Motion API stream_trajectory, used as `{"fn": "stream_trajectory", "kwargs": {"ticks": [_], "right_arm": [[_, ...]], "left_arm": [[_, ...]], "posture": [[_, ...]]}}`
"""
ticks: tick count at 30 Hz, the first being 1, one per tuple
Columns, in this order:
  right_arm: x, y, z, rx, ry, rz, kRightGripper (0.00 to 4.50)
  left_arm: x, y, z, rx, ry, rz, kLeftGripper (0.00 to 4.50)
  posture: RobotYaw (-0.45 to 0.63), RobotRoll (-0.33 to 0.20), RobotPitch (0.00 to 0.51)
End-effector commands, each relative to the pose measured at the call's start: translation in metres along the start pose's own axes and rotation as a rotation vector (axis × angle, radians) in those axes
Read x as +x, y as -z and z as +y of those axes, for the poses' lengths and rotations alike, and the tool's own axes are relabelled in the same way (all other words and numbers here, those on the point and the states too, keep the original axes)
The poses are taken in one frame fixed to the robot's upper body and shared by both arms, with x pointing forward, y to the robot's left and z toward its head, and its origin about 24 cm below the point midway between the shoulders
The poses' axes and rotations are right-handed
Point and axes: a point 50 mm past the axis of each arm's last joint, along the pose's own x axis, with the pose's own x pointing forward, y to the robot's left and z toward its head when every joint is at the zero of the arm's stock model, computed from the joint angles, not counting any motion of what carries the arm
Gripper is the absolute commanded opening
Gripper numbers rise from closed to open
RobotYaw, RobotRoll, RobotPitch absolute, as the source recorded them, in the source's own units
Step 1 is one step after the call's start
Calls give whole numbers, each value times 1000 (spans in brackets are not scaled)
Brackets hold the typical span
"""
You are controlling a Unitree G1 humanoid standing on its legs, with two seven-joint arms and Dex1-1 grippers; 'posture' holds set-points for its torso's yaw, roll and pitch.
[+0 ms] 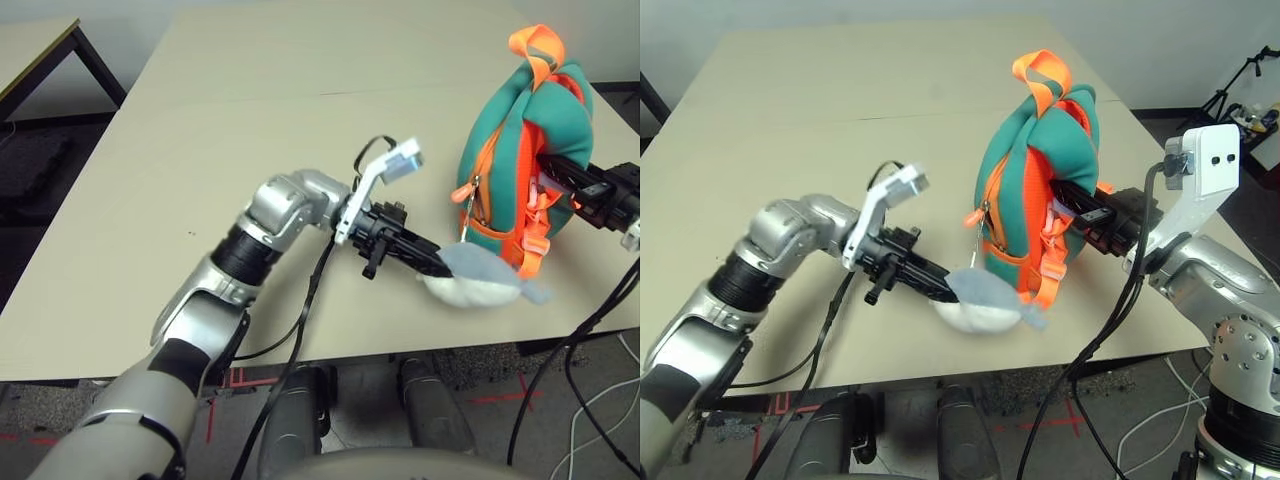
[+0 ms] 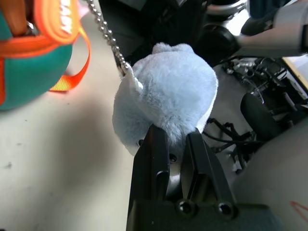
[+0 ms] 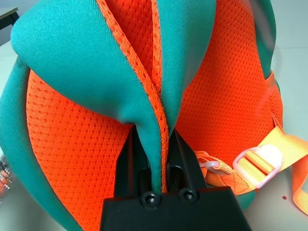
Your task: Put the pencil case into the backpack and zip it.
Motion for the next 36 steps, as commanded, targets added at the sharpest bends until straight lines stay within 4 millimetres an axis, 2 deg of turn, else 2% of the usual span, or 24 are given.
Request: {"fn": "stream_trajectory", "kwargs": {"ticks": [1,7,9,10,11,12,13,14,16,18,20,22,24,25,28,29,31,33,36], "right_arm": [[2,2,4,-1,-21,3,98],[1,5,6,8,-25,9,98],[1,6,7,18,-35,23,98],[0,7,8,27,-48,44,98],[-1,6,12,29,-79,61,98],[-3,5,16,28,-110,78,448],[-7,-2,20,31,-165,92,823],[-11,-6,23,33,-201,102,1074],[-22,-14,27,43,-266,145,1690],[-42,-25,30,54,-348,238,2374],[-58,-35,32,73,-397,305,3015],[-77,-58,26,106,-393,306,3654],[-90,-76,14,140,-346,209,4319],[-94,-81,9,152,-330,174,4480],[-90,-102,-25,200,-187,-162,4480],[-88,-105,-33,212,-150,-224,4480],[-72,-101,-54,223,-8,-306,4480],[-54,-90,-68,204,111,-316,4480],[-37,-77,-80,173,222,-333,4480]], "left_arm": [[17,21,9,-53,-6,47,252],[37,54,31,-79,-120,108,252],[40,59,35,-69,-157,90,252],[40,53,36,-45,-178,40,252],[37,39,36,-24,-207,-37,252],[33,23,33,-5,-224,-110,602],[21,-2,22,23,-216,-204,981],[13,-17,11,42,-202,-254,1233],[-5,-37,-15,77,-157,-308,1858],[-35,-46,-49,99,-106,-308,2557],[-59,-47,-74,94,-89,-290,3260],[-104,-39,-87,46,-253,-303,3914],[-138,-31,-83,19,-494,-359,4500],[-144,-29,-80,13,-559,-376,4500],[-176,-14,-51,20,-981,-488,4500],[-181,-10,-45,24,-1065,-508,4500],[-192,0,-31,32,-1258,-584,4500],[-202,16,-21,13,-1448,-658,4500],[-205,36,-14,69,-1612,-624,4500]], "posture": [[-186,0,128],[-184,0,138],[-177,0,142],[-174,0,143],[-168,0,144],[-166,0,145],[-158,0,146],[-154,0,146],[-145,0,147],[-138,0,149],[-127,0,150],[-112,0,148],[-96,0,146],[-93,0,144],[-76,0,139],[-73,0,139],[-62,0,136],[-54,0,135],[-43,0,136]]}}
